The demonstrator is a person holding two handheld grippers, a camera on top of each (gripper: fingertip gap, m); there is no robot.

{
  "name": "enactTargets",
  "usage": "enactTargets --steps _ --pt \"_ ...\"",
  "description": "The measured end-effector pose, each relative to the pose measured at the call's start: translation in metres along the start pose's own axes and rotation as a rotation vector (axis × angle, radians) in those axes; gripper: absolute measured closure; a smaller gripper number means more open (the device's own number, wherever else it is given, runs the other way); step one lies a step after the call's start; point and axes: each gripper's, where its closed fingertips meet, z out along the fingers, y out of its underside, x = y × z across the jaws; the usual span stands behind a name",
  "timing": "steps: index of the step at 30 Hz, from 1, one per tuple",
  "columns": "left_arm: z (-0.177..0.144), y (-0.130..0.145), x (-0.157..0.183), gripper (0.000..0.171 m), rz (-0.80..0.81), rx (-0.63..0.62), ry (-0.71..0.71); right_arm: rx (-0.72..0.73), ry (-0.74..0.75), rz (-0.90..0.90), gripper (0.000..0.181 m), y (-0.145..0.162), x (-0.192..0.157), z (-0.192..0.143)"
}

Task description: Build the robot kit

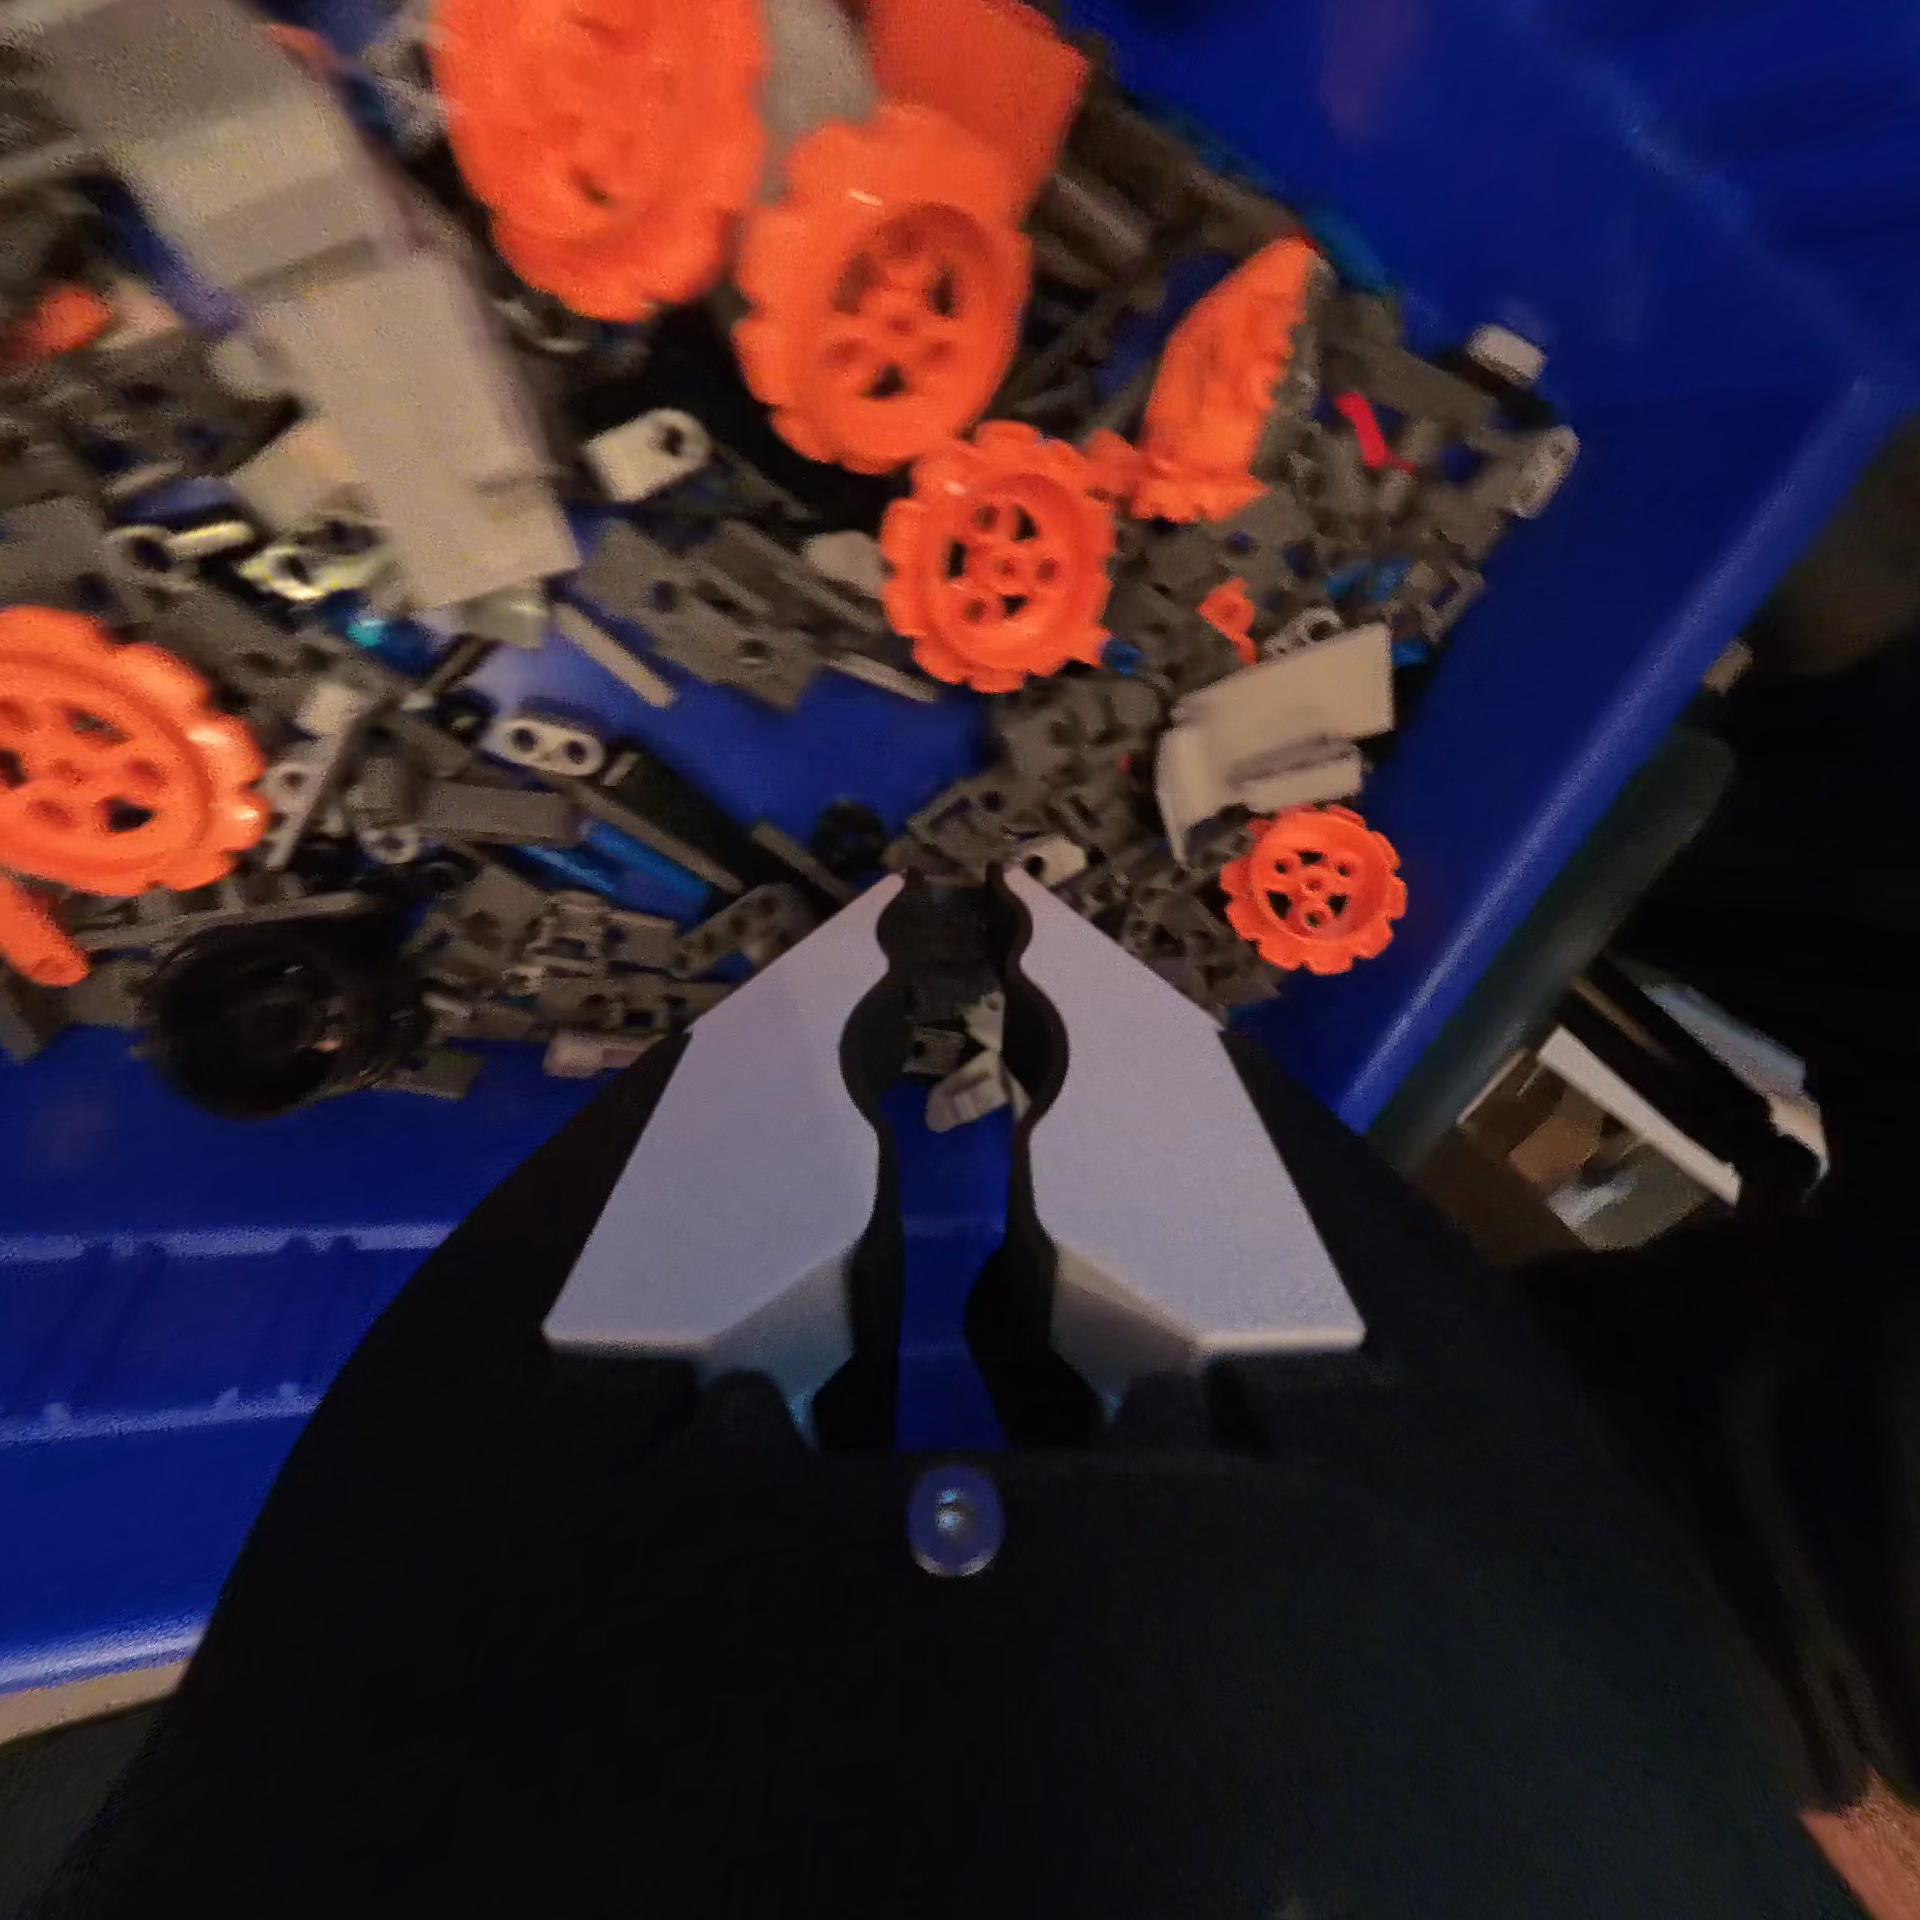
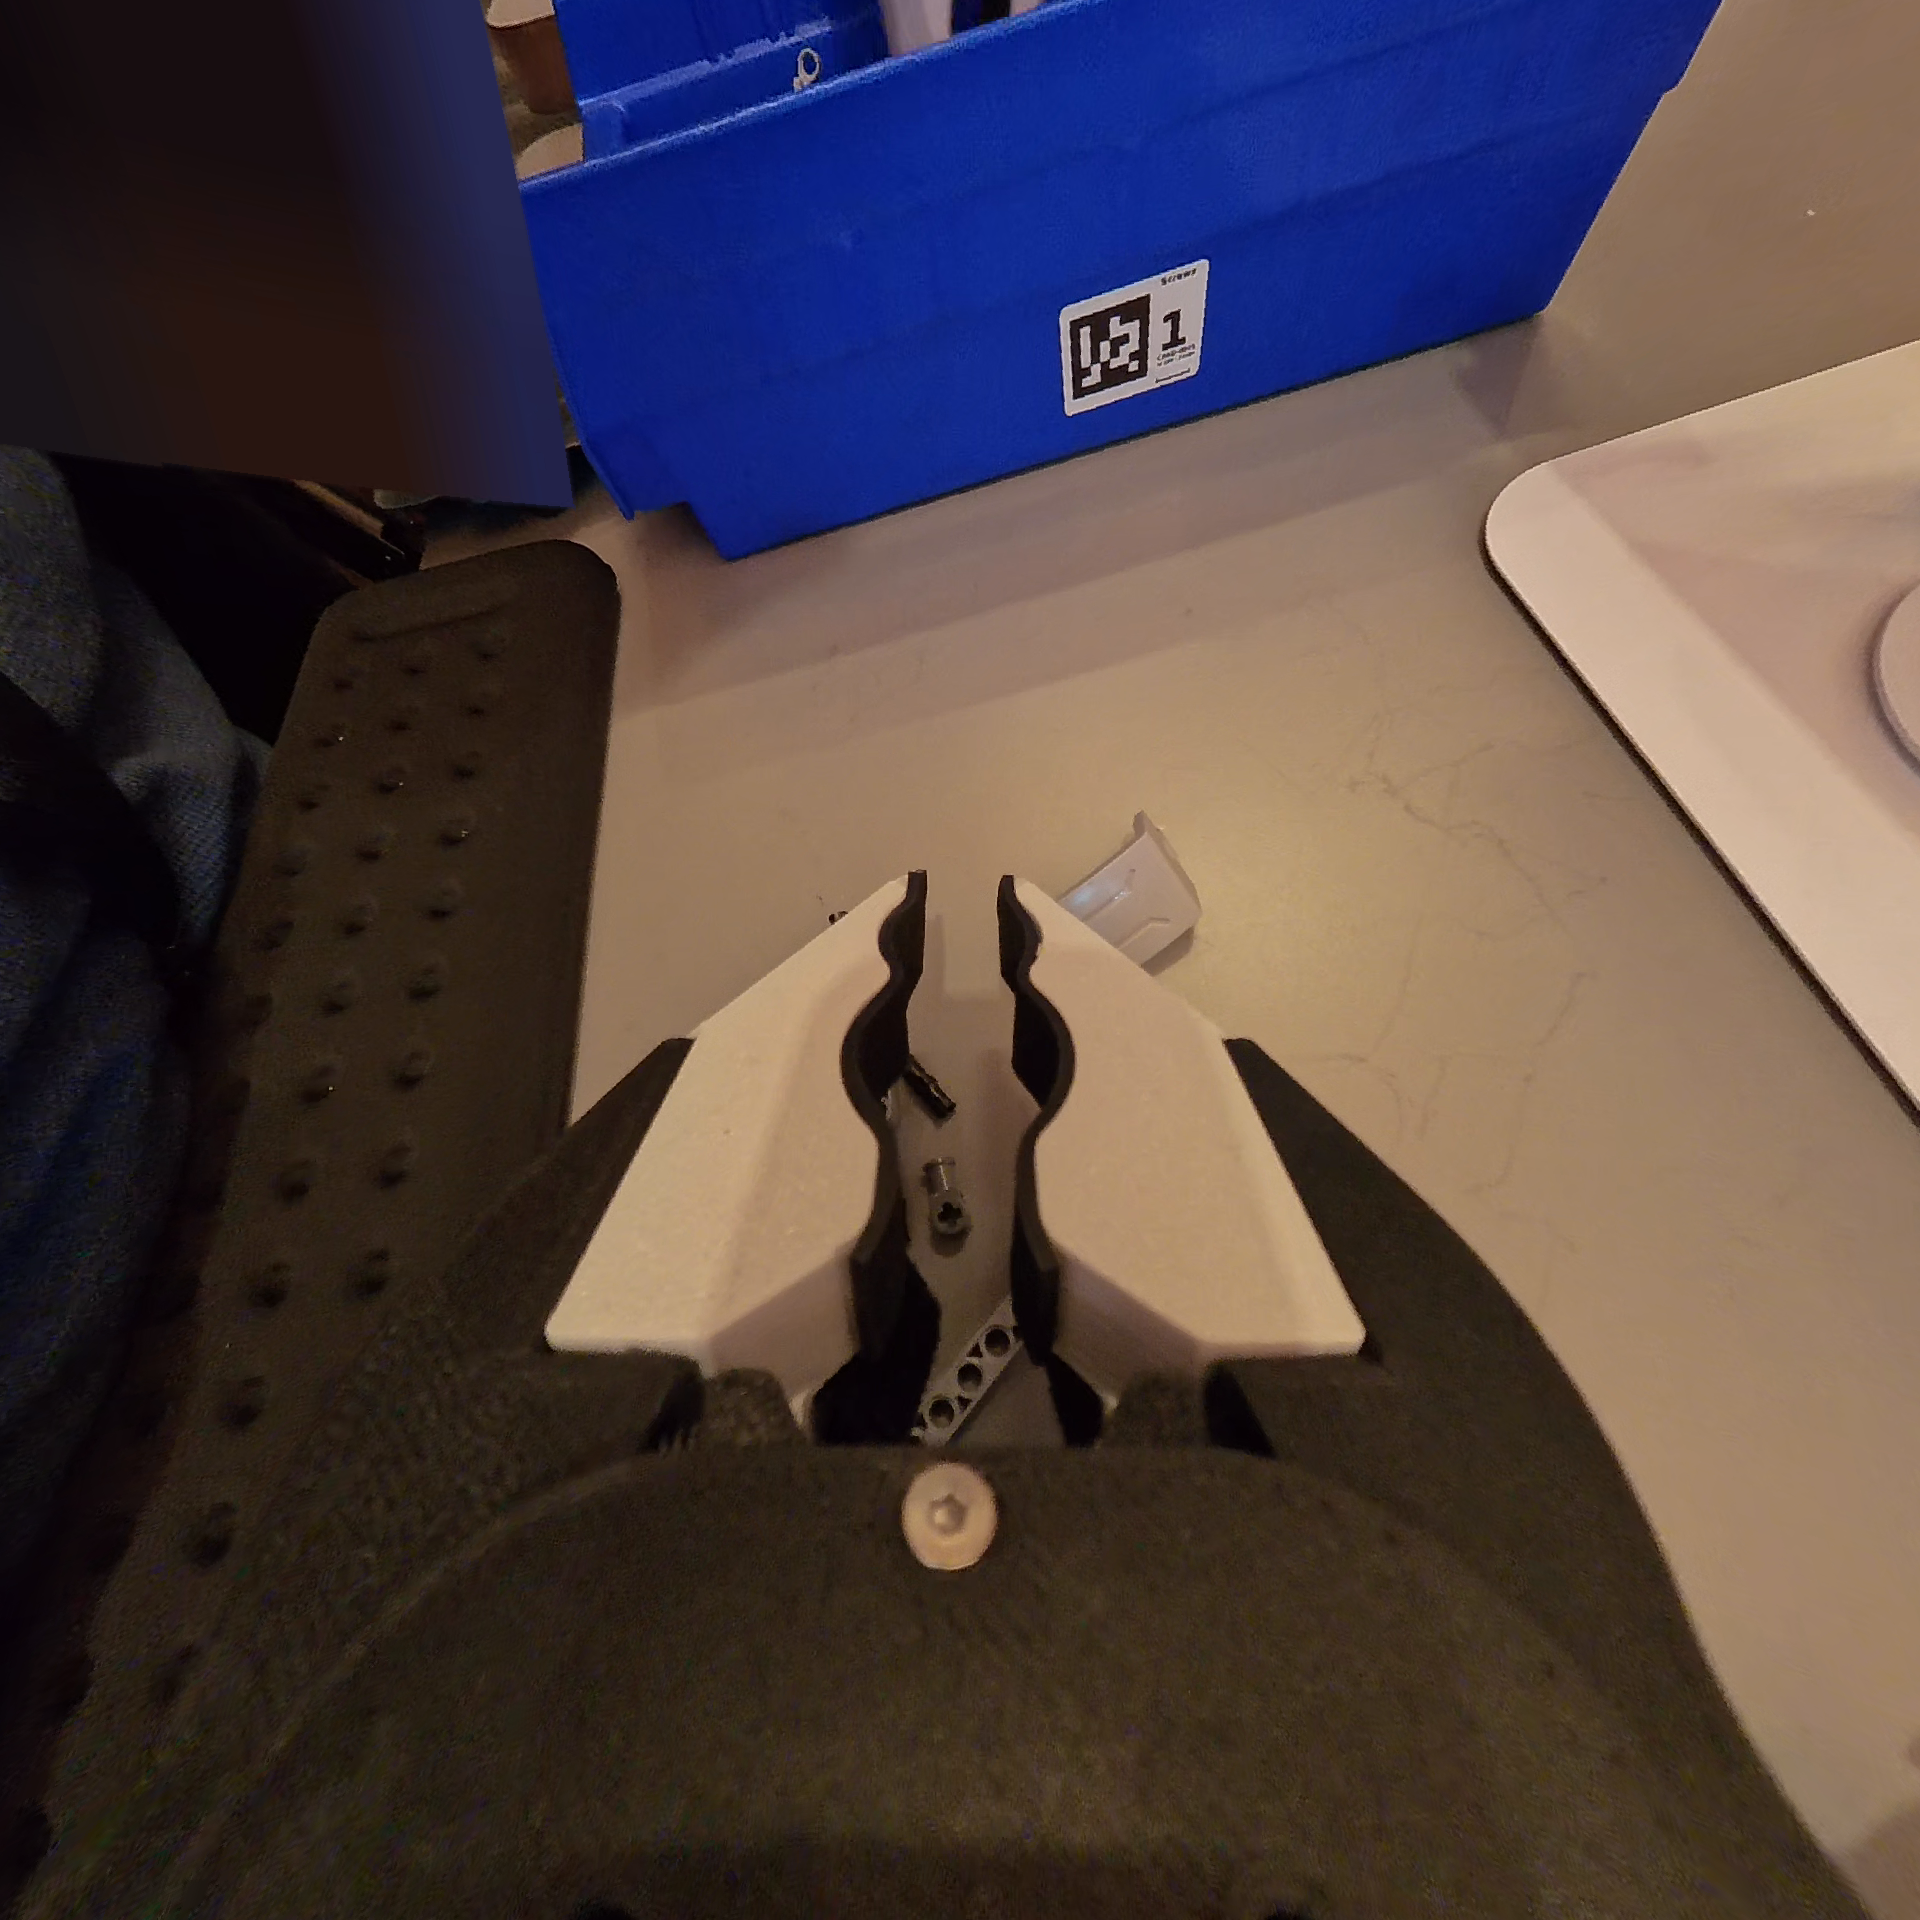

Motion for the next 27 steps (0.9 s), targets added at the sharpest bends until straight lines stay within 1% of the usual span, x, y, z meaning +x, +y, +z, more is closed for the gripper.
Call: enactTargets --steps 1,3,5,6,7,8,10,11,12,15,17,19,20,21,24,25,27 --pt "0.000 0.001 0.005 0.162 0.026 -0.006 -0.006 0.000 0.001 -0.001 0.170 0.000 0.000 0.000" --pt "-0.006 -0.001 0.006 0.162 0.020 0.023 -0.034 0.001 0.001 0.000 0.170 0.000 0.000 0.000" --pt "-0.018 -0.003 -0.007 0.156 -0.004 0.070 -0.105 0.002 0.001 -0.001 0.170 0.000 0.000 0.000" --pt "-0.024 -0.003 -0.017 0.150 -0.022 0.092 -0.158 0.002 0.001 -0.003 0.170 -0.001 0.000 0.000" --pt "-0.032 -0.002 -0.032 0.148 -0.058 0.105 -0.231 0.002 0.002 -0.004 0.170 -0.001 0.000 0.000" --pt "-0.038 0.000 -0.043 0.146 -0.093 0.108 -0.272 0.003 0.001 -0.003 0.170 -0.001 0.000 0.000" --pt "-0.044 -0.006 -0.052 0.143 -0.098 0.148 -0.290 0.004 0.001 -0.003 0.170 -0.001 0.000 -0.001" --pt "-0.042 -0.010 -0.053 0.146 -0.096 0.158 -0.277 0.004 0.001 -0.003 0.170 -0.001 0.000 0.000" --pt "-0.036 -0.010 -0.051 0.147 -0.098 0.135 -0.243 0.003 0.001 -0.003 0.170 -0.001 0.000 0.000" --pt "-0.020 -0.011 -0.061 0.150 -0.078 0.058 -0.262 0.004 0.002 -0.001 0.170 -0.001 0.000 -0.001" --pt "-0.014 -0.017 -0.067 0.156 -0.073 0.052 -0.280 0.006 0.003 0.000 0.170 -0.001 0.000 -0.001" --pt "-0.009 -0.015 -0.074 0.154 -0.100 0.018 -0.295 0.006 0.002 0.002 0.170 -0.001 0.000 -0.001" --pt "-0.008 -0.014 -0.080 0.154 -0.105 0.003 -0.325 0.006 0.001 0.002 0.170 -0.001 0.000 -0.001" --pt "-0.009 -0.015 -0.085 0.155 -0.112 0.004 -0.347 0.006 0.000 0.001 0.170 -0.001 0.000 -0.001" --pt "-0.009 -0.025 -0.087 0.157 -0.129 0.055 -0.325 0.007 -0.001 0.001 0.170 -0.001 0.000 -0.001" --pt "-0.007 -0.027 -0.086 0.157 -0.125 0.052 -0.311 0.007 -0.001 0.001 0.170 -0.001 0.000 -0.001" --pt "-0.010 -0.029 -0.092 0.164 -0.115 0.049 -0.344 0.007 -0.001 0.000 0.170 -0.001 0.000 -0.001"
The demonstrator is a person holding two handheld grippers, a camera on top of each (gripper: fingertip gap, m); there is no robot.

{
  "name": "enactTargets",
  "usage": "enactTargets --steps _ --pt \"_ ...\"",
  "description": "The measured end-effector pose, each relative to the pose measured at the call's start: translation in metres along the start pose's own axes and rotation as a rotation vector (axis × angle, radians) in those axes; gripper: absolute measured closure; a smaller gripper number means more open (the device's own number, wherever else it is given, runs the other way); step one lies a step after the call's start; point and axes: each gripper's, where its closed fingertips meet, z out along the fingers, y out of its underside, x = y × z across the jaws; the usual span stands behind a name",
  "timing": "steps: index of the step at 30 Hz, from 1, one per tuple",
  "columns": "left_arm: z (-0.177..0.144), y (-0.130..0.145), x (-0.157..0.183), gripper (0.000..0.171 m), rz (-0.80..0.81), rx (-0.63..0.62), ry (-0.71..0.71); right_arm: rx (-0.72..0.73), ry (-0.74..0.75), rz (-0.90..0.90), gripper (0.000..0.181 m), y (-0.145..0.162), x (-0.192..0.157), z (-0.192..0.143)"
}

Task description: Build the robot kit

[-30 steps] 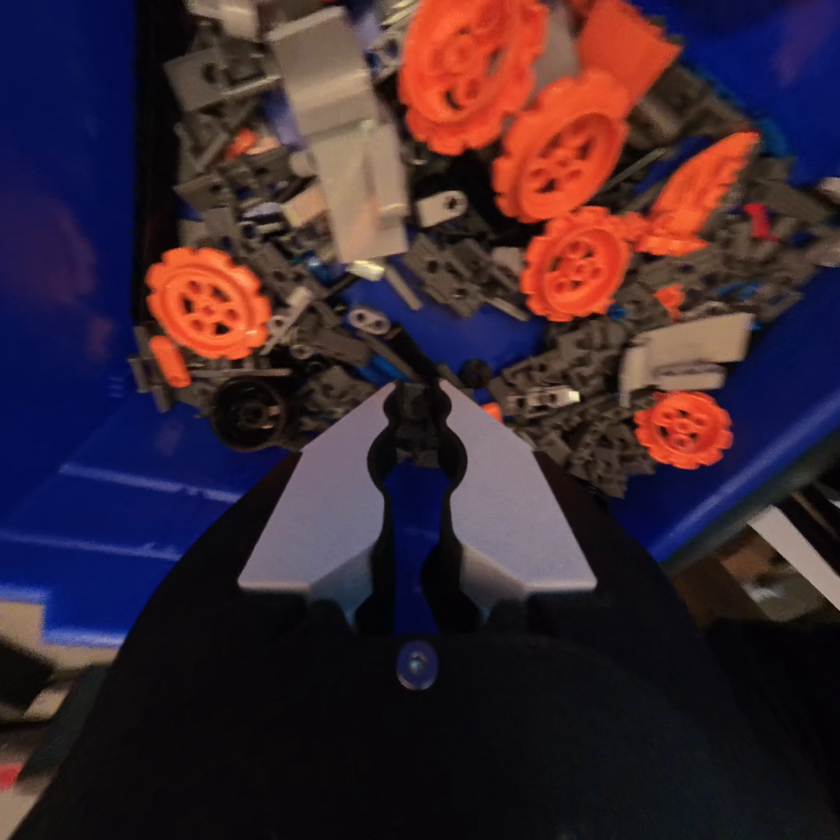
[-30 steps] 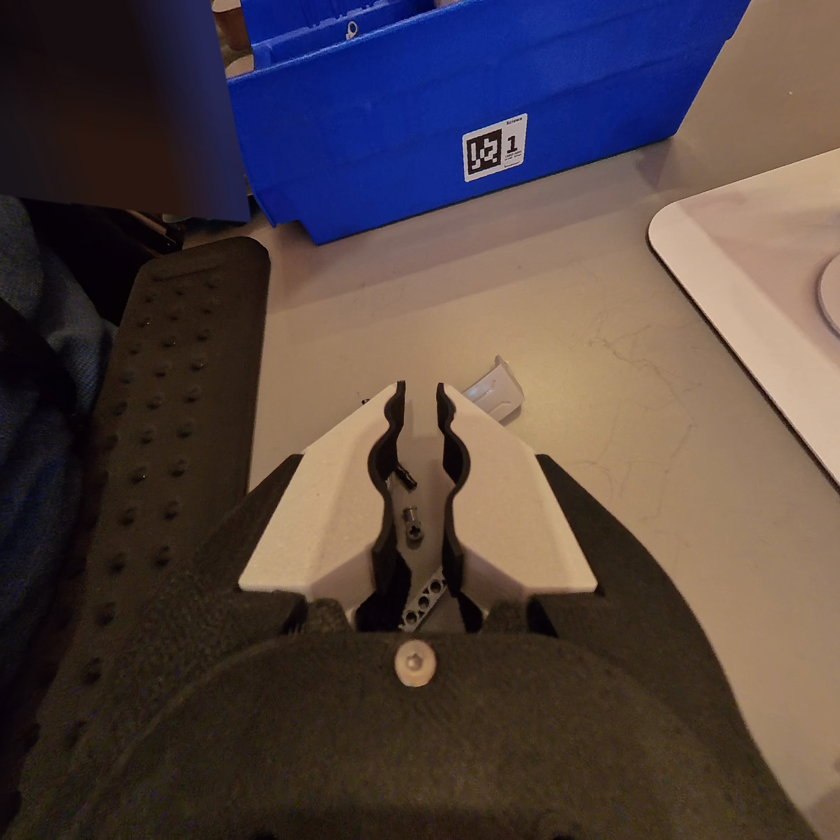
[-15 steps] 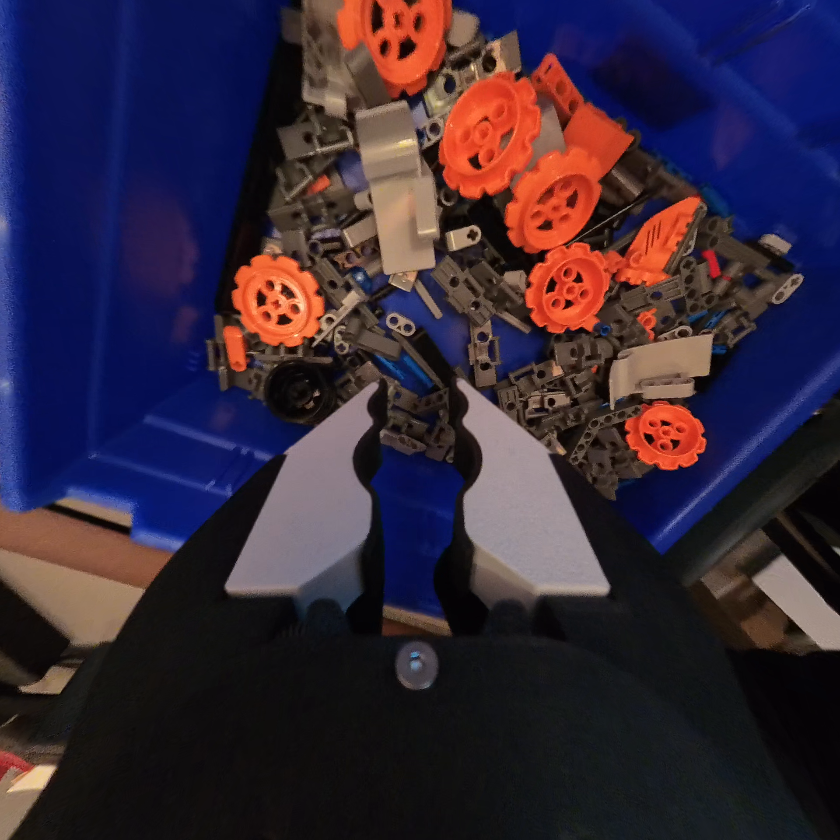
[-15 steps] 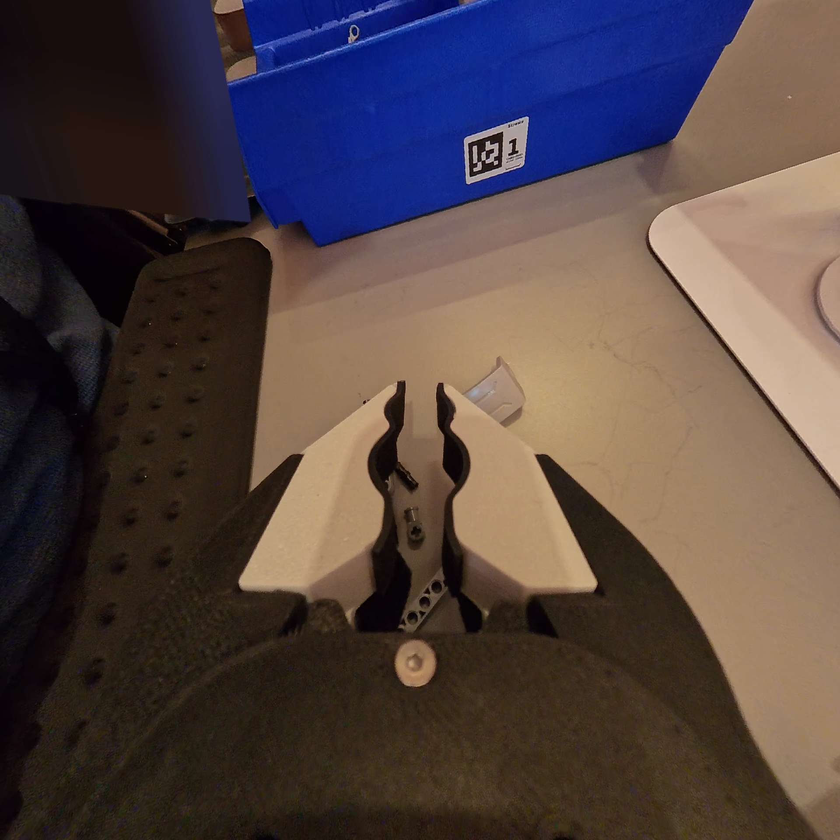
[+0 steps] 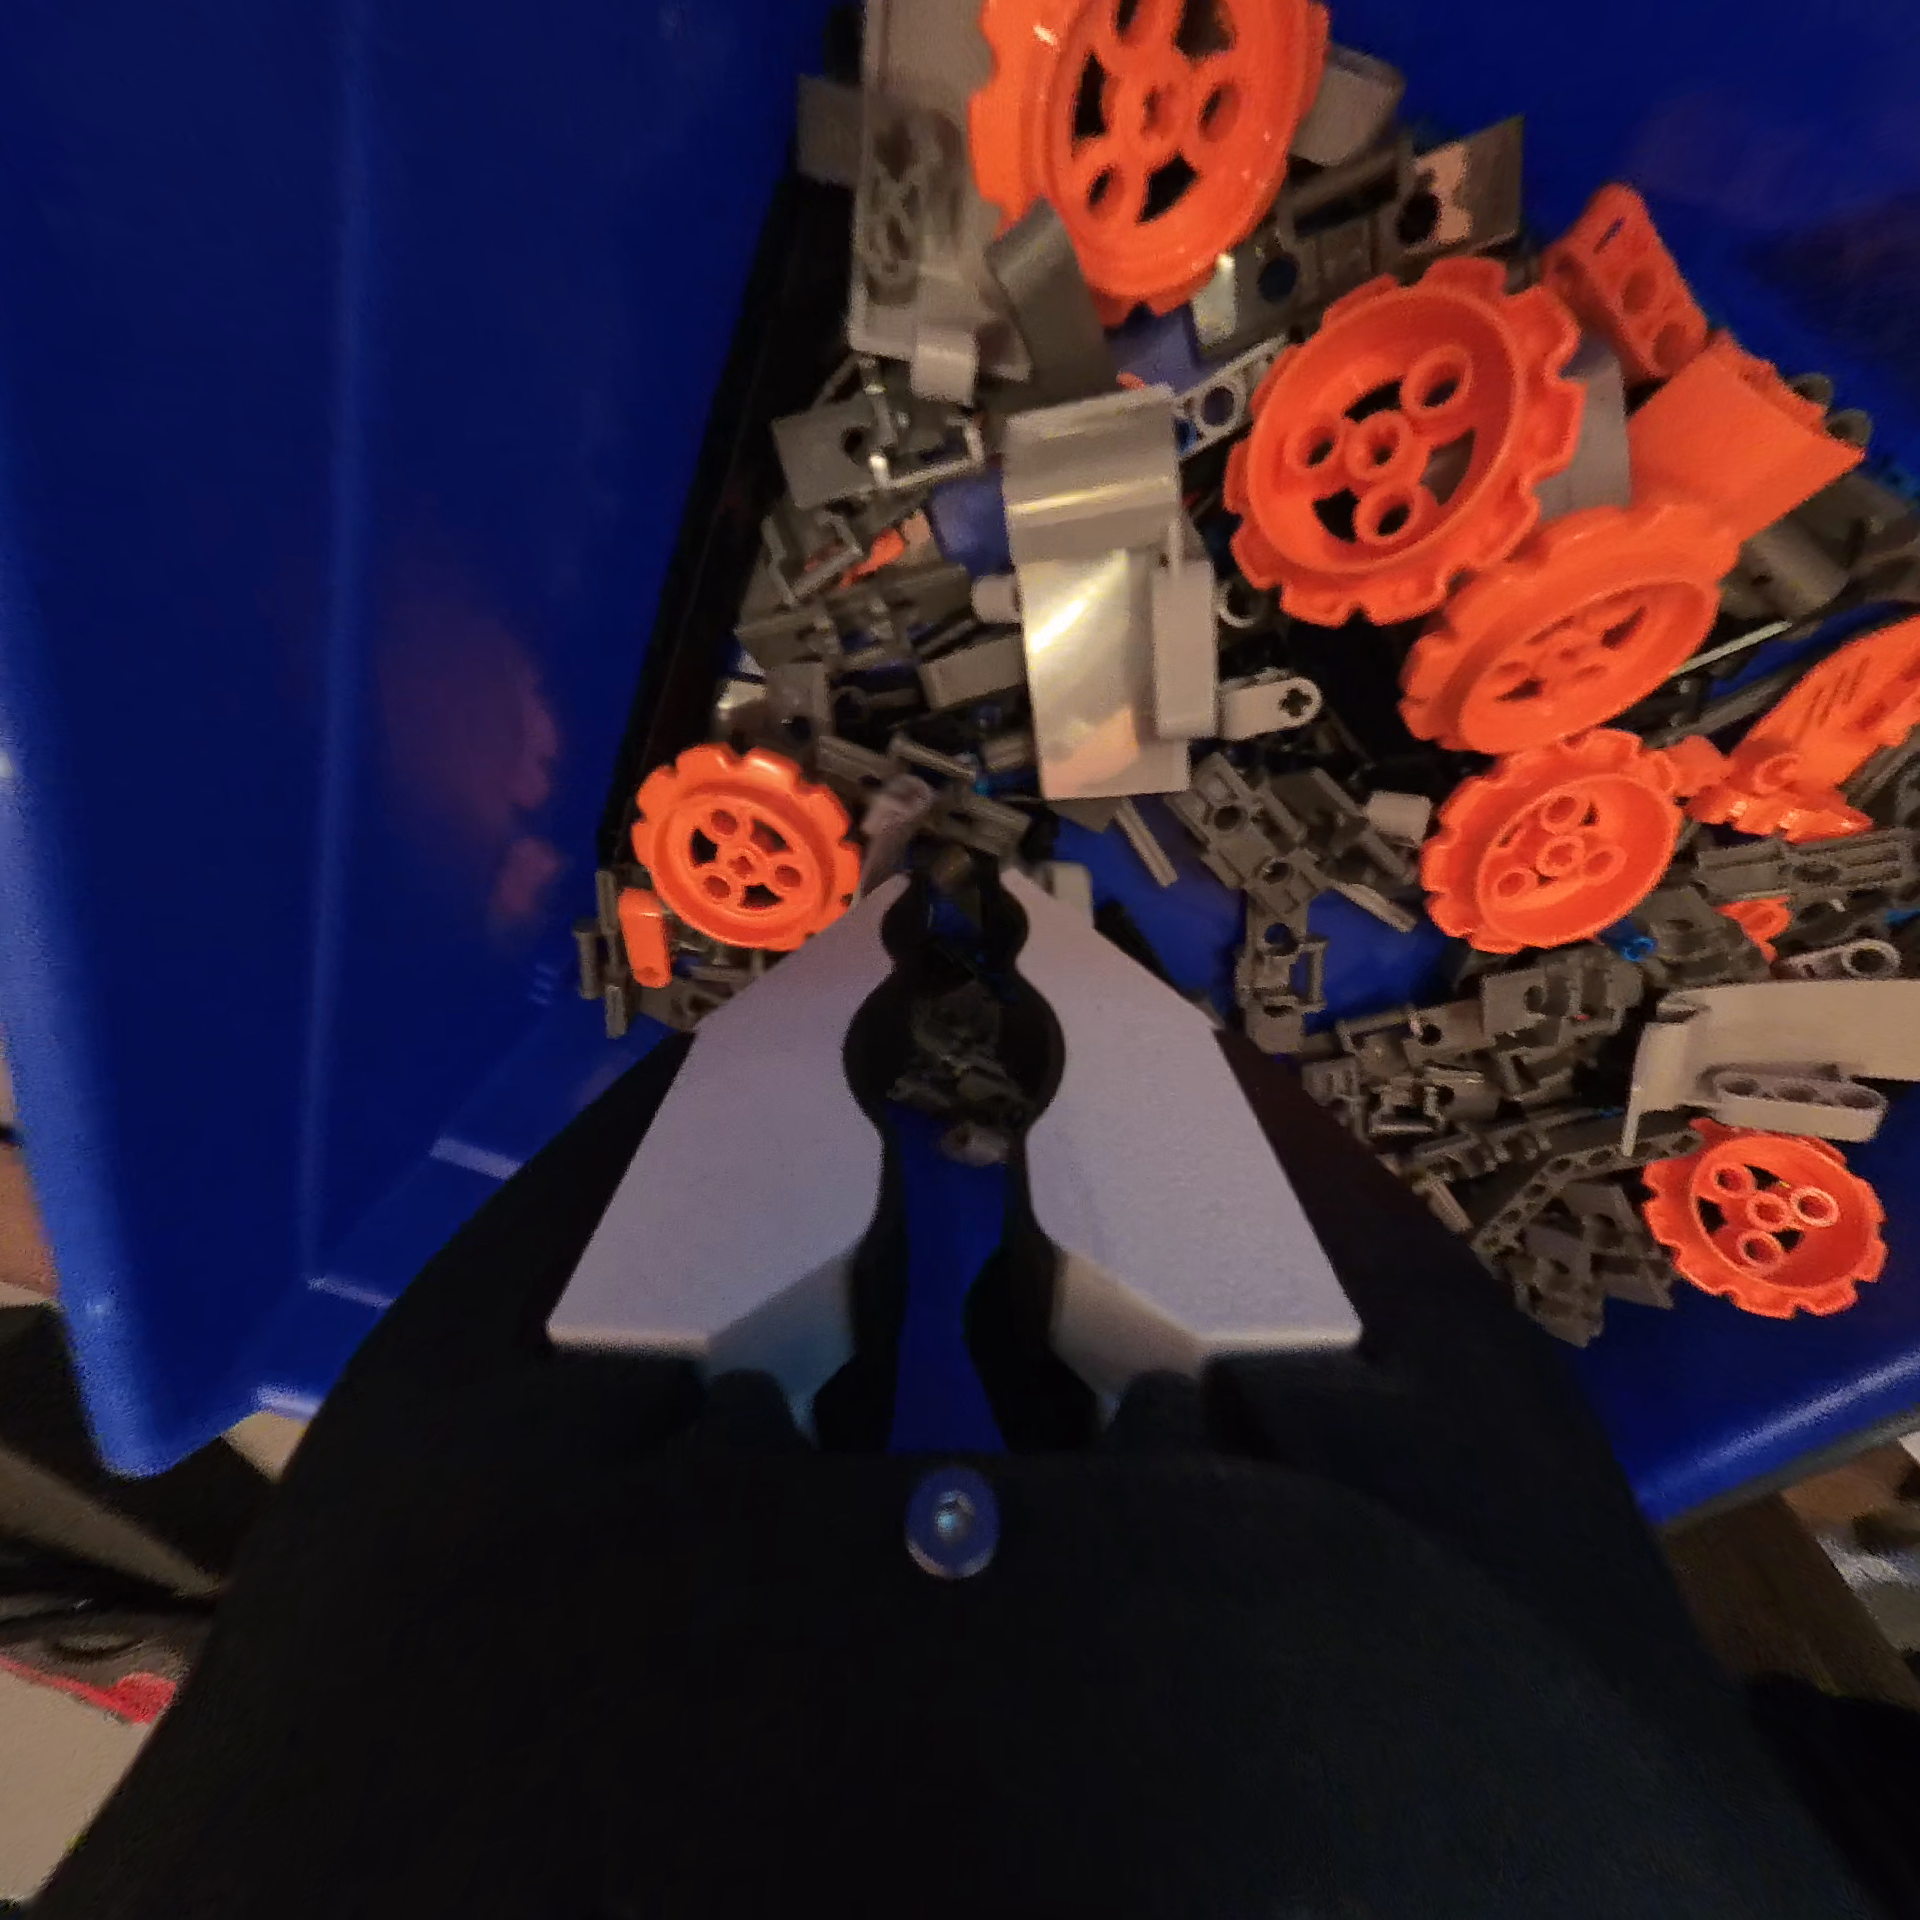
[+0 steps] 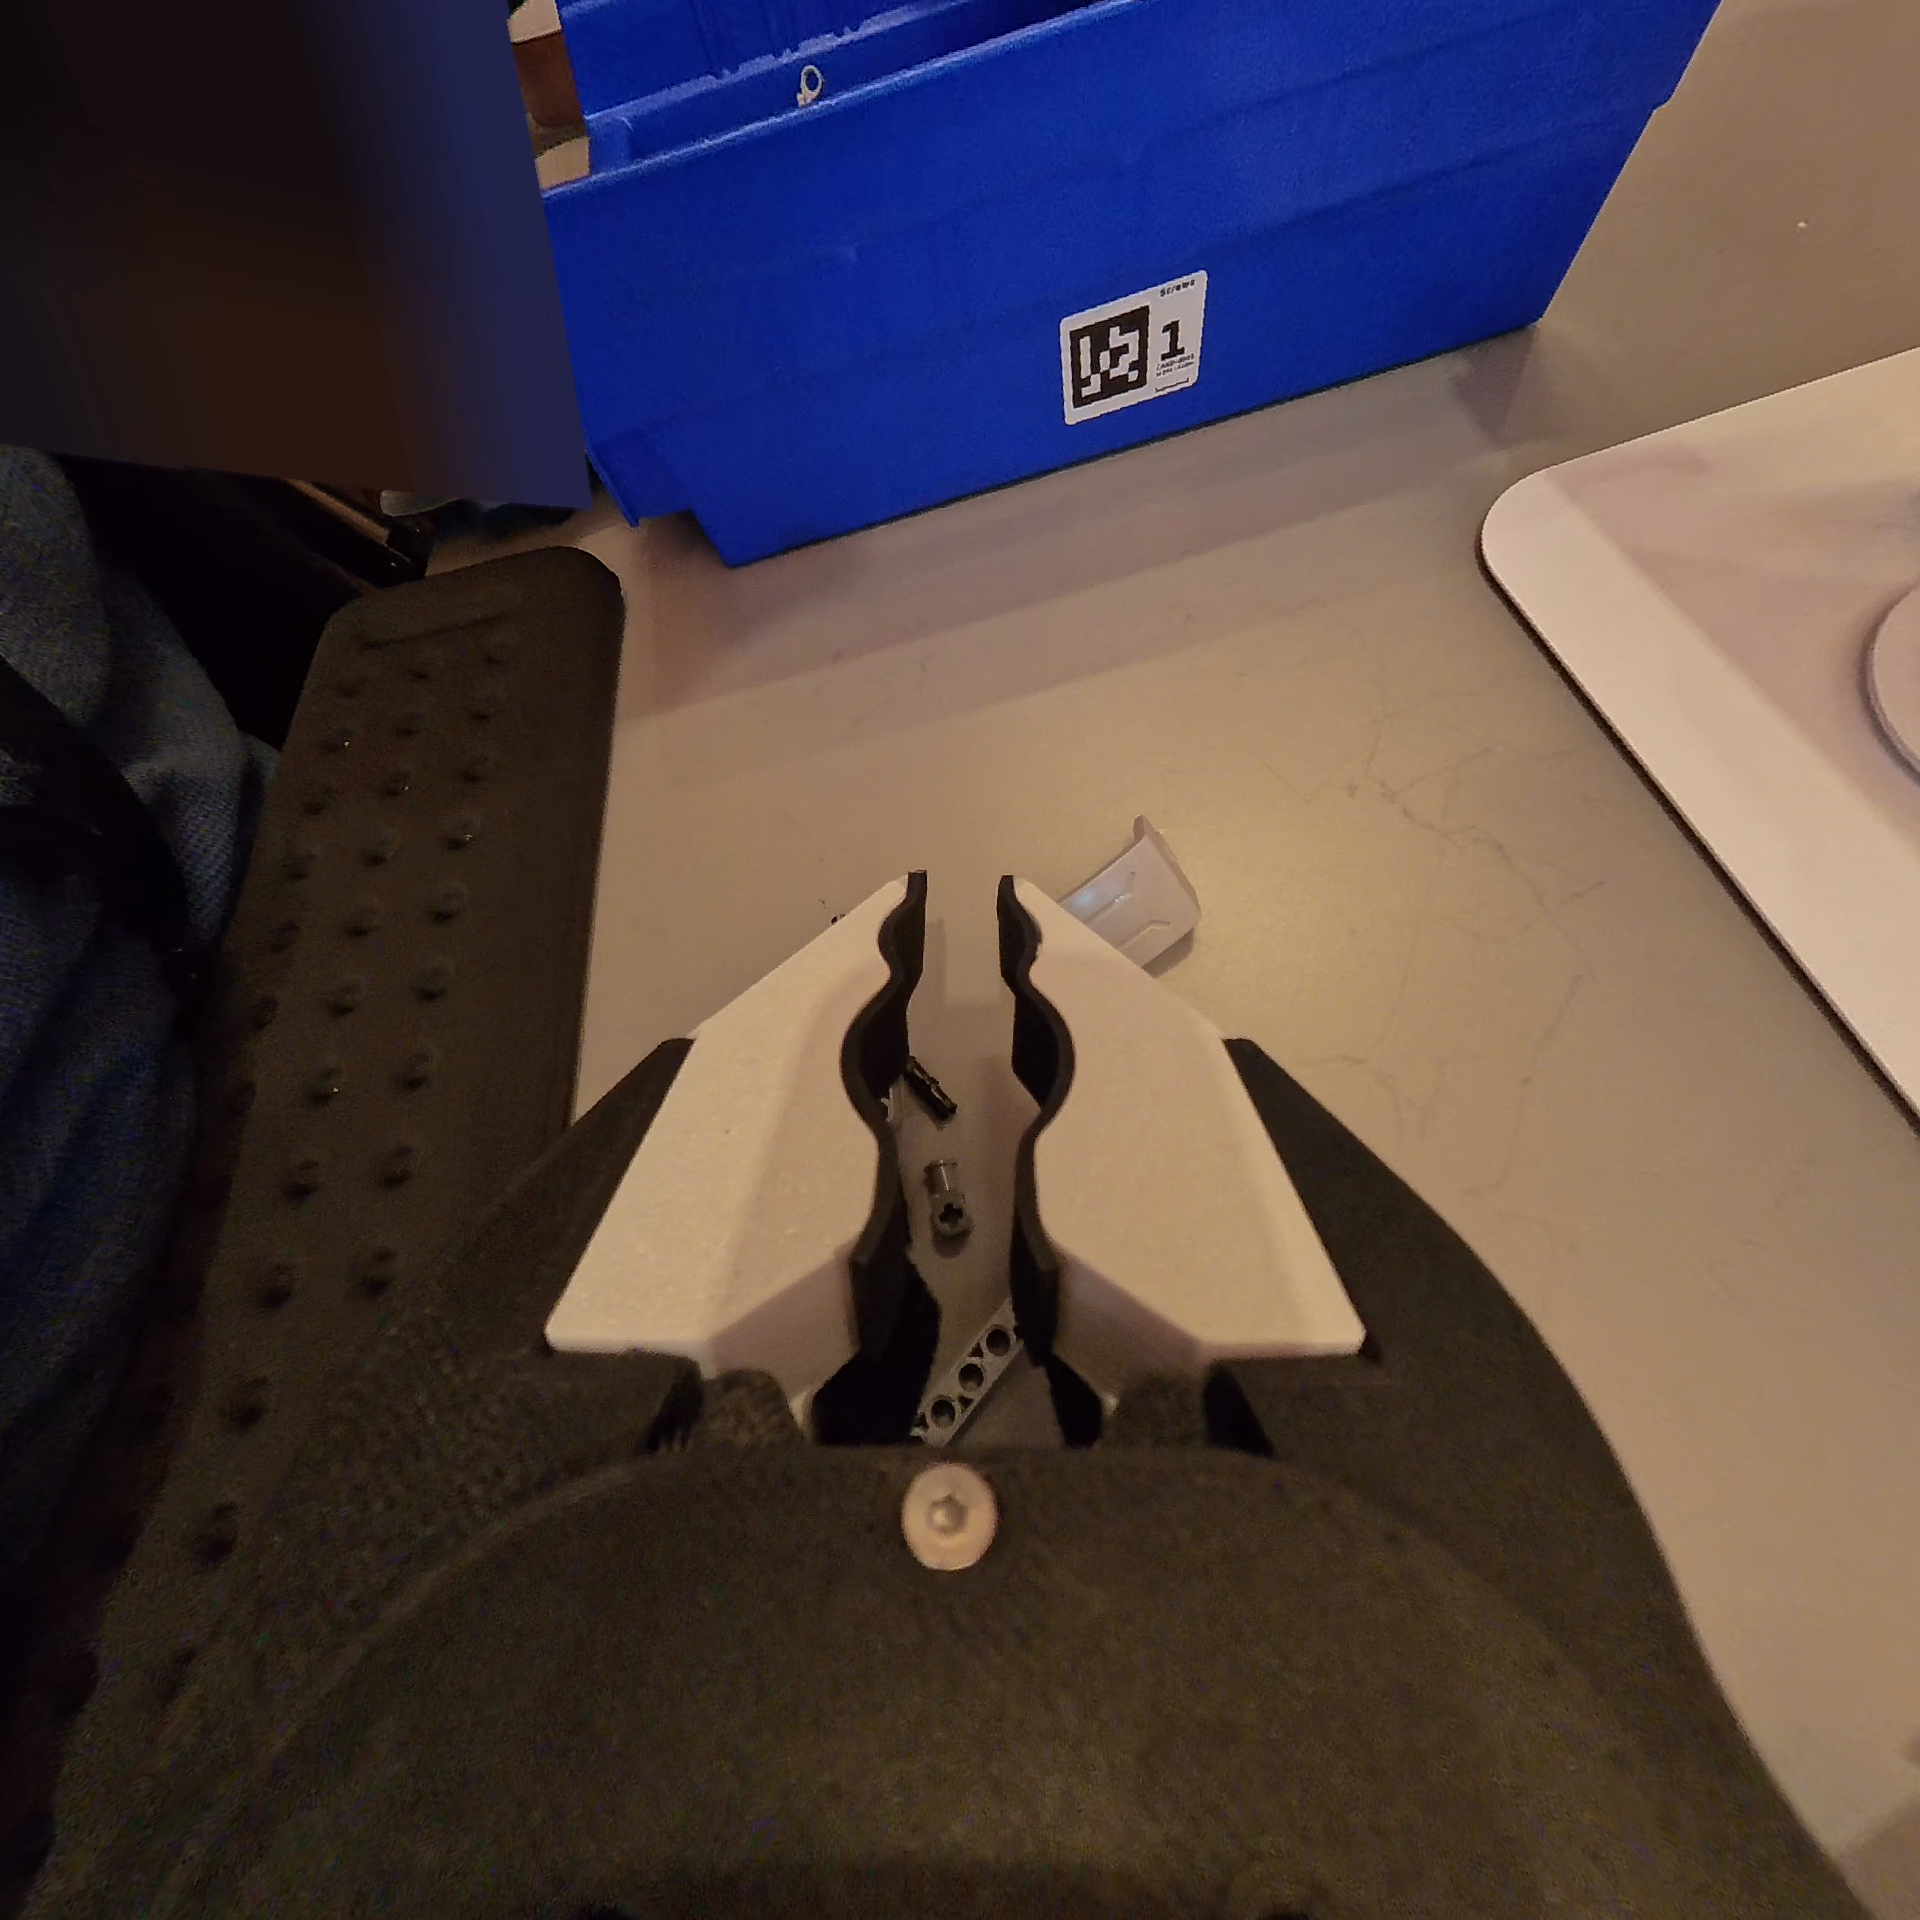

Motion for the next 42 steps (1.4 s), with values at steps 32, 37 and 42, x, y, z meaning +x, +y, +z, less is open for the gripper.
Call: enactTargets --steps 32,37,42 --pt "-0.040 0.025 -0.023 0.143 -0.059 0.006 -0.079 0.001 -0.001 -0.001 0.170 -0.001 -0.001 -0.001" --pt "-0.029 0.015 -0.022 0.143 -0.021 -0.046 -0.066 0.000 -0.001 0.000 0.170 0.000 0.000 0.000" --pt "-0.008 0.023 -0.017 0.145 -0.004 -0.192 -0.036 0.001 -0.002 0.001 0.170 0.000 0.000 -0.001"
